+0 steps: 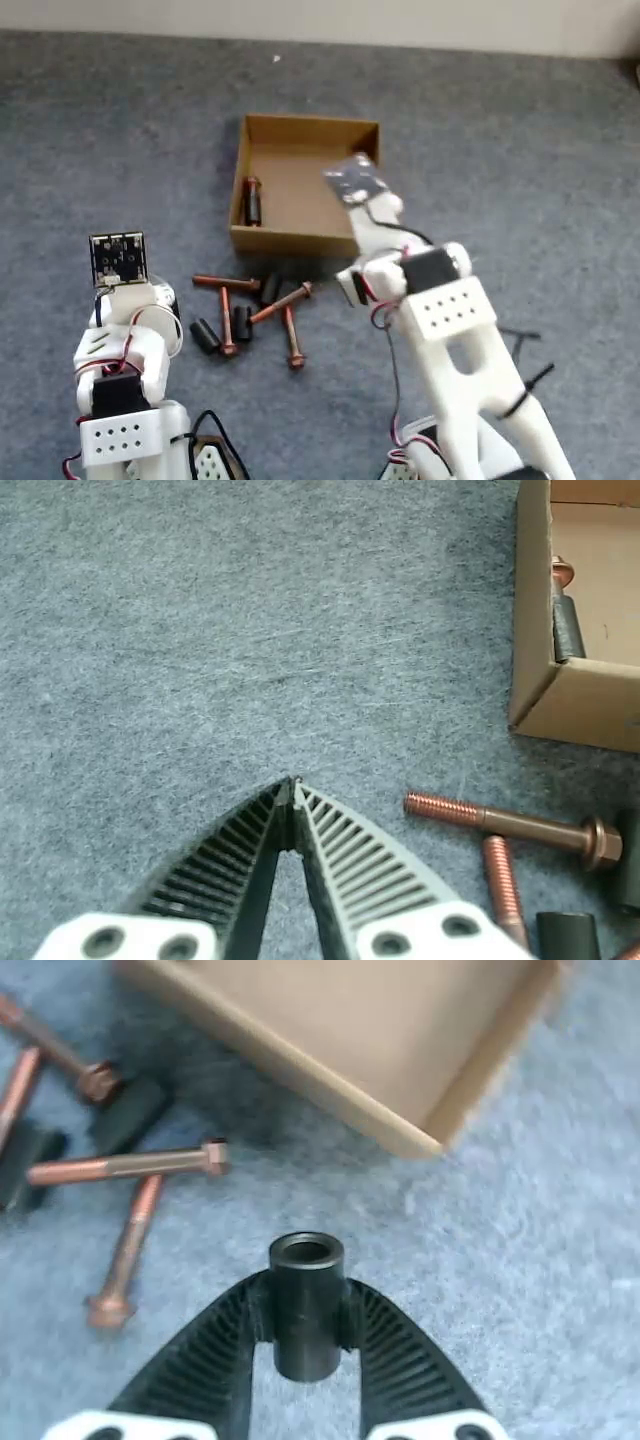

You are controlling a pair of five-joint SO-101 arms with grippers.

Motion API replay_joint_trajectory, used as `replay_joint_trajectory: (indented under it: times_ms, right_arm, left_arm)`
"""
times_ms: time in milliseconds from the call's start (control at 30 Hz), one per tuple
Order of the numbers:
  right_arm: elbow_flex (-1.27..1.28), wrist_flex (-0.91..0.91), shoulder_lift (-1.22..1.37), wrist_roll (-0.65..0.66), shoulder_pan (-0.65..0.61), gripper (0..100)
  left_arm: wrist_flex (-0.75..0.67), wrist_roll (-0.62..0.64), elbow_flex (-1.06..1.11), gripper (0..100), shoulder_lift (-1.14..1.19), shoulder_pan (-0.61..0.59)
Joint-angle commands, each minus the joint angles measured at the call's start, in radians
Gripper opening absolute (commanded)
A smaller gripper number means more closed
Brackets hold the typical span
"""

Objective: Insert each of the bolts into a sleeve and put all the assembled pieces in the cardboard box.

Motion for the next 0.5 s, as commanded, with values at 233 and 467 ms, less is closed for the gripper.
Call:
replay_joint_trajectory:
  times_ms: [233,467]
  right_arm:
    - [0.225,-0.306,-0.162,-0.157,0.191,0.5]
    - [0.269,-0.401,-0.162,-0.178,0.26,0.5]
  left_arm:
    - [0.054,-0.135,-0.236,1,0.004,0.022]
    - [0.285,-0.301,-0.479,1,0.027,0.274]
